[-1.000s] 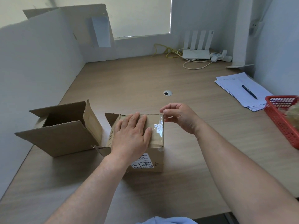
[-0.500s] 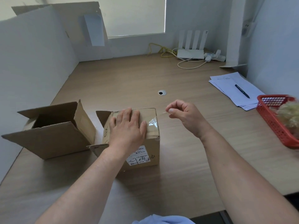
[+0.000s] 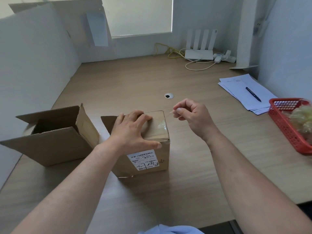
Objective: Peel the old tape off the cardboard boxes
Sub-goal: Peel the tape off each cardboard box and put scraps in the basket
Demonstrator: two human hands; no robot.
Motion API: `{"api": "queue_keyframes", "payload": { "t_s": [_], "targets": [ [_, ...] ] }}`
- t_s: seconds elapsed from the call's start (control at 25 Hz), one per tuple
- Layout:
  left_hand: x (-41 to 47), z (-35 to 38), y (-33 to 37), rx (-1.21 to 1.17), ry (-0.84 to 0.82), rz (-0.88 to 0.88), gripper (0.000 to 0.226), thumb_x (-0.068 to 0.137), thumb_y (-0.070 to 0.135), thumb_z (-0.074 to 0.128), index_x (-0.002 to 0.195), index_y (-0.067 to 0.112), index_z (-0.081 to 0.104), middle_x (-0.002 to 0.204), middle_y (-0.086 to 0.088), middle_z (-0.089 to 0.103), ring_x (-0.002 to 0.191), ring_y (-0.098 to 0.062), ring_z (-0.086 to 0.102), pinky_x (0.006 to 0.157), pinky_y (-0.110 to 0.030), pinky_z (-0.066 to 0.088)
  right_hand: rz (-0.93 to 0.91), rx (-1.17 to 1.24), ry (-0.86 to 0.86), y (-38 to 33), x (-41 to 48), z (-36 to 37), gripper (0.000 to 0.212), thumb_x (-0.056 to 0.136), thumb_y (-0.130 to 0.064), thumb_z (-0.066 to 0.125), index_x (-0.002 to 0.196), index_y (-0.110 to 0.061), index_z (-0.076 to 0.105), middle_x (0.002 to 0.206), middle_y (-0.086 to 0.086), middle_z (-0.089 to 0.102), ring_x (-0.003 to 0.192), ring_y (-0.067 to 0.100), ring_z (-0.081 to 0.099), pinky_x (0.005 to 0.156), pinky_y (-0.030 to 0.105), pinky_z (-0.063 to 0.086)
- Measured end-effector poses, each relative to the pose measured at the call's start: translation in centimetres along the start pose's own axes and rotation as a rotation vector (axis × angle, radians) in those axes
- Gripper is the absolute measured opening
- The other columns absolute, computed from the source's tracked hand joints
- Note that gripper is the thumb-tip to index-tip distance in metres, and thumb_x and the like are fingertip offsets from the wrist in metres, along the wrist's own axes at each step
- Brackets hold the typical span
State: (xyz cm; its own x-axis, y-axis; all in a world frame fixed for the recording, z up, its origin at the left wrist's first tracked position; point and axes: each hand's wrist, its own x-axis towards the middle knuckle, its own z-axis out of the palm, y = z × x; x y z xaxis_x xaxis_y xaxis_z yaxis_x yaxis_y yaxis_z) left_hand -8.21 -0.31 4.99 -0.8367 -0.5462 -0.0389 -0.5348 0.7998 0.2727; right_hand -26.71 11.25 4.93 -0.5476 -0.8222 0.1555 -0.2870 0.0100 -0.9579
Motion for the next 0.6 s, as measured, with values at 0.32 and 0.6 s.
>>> {"api": "queue_keyframes", "payload": {
  "t_s": [0.32, 0.6],
  "targets": [
    [2.1, 0.4, -0.9, 0.029, 0.044, -0.060, 0.102, 0.045, 0.091, 0.036, 0.135, 0.042, 0.037, 0.144, 0.003, 0.032, 0.136, -0.022, 0.023, 0.114, -0.042, 0.009, -0.202, -0.229, 0.181, -1.3, -0.3, -2.7, 0.015, 0.082, -0.017, 0.070, 0.084, -0.029, 0.061, 0.074, -0.010, 0.062, 0.066, 0.006, 0.059, 0.068, 0.023, 0.051],
    [5.0, -0.4, -1.3, 0.021, 0.021, -0.144, 0.091, 0.058, 0.087, 0.051, 0.134, 0.039, 0.039, 0.141, -0.003, 0.036, 0.133, -0.027, 0.030, 0.111, -0.047, 0.016, -0.537, -0.713, 0.203, 1.8, -3.4, 1.8, 0.021, 0.071, -0.017, 0.078, 0.080, -0.008, 0.061, 0.075, 0.001, 0.061, 0.057, 0.017, 0.058, 0.049, 0.030, 0.049]
  ]
}}
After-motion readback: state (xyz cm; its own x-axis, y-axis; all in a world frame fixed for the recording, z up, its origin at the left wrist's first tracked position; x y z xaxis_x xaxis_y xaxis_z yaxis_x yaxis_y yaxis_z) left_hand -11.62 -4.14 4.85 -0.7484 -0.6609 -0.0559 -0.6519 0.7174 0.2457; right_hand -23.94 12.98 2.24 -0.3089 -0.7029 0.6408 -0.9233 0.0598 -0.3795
